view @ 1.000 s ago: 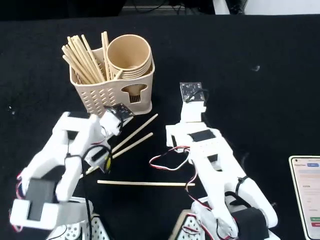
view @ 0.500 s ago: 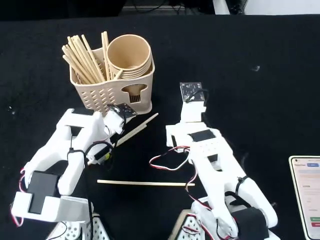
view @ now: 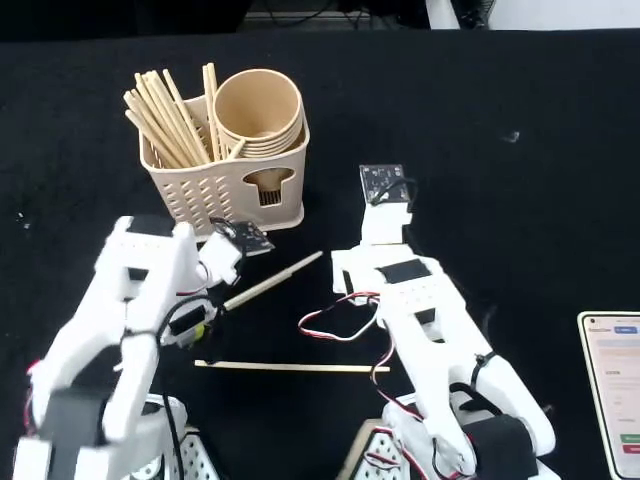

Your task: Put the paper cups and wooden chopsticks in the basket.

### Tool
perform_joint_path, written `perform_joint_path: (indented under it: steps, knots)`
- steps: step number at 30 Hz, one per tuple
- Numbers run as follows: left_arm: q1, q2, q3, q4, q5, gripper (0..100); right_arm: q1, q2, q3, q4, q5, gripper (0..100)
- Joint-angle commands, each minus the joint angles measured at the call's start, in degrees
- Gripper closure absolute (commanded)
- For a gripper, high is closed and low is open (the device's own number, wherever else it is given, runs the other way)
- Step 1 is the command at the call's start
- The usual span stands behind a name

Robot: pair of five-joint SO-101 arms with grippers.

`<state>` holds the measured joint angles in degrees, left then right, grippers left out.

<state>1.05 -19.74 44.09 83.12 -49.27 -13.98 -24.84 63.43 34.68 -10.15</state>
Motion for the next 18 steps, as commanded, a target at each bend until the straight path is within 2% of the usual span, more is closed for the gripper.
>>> perform_joint_path:
  steps: [1, 4, 9, 14, 18]
  knots:
    - [-0.31, -13.45, -1.80, 6.86, -0.62, 97, 0.79, -2.77, 0.04, -0.88, 0.53, 87.4]
    - [-0.40, -21.98, -1.71, 7.91, 0.53, 97, 0.88, -2.77, 0.04, -0.88, 0.44, 87.4]
    - [-0.40, -36.31, -4.00, 6.07, 9.85, 97, 1.32, -2.77, 0.04, -0.88, 0.35, 87.6]
    - [-0.40, -45.89, -9.98, 4.84, 19.08, 97, 5.71, -2.77, -0.22, -0.97, 0.26, 87.7]
    - [-0.31, -49.41, -17.36, -1.76, 28.04, 97, 5.98, -2.77, -0.31, -0.97, 0.26, 87.7]
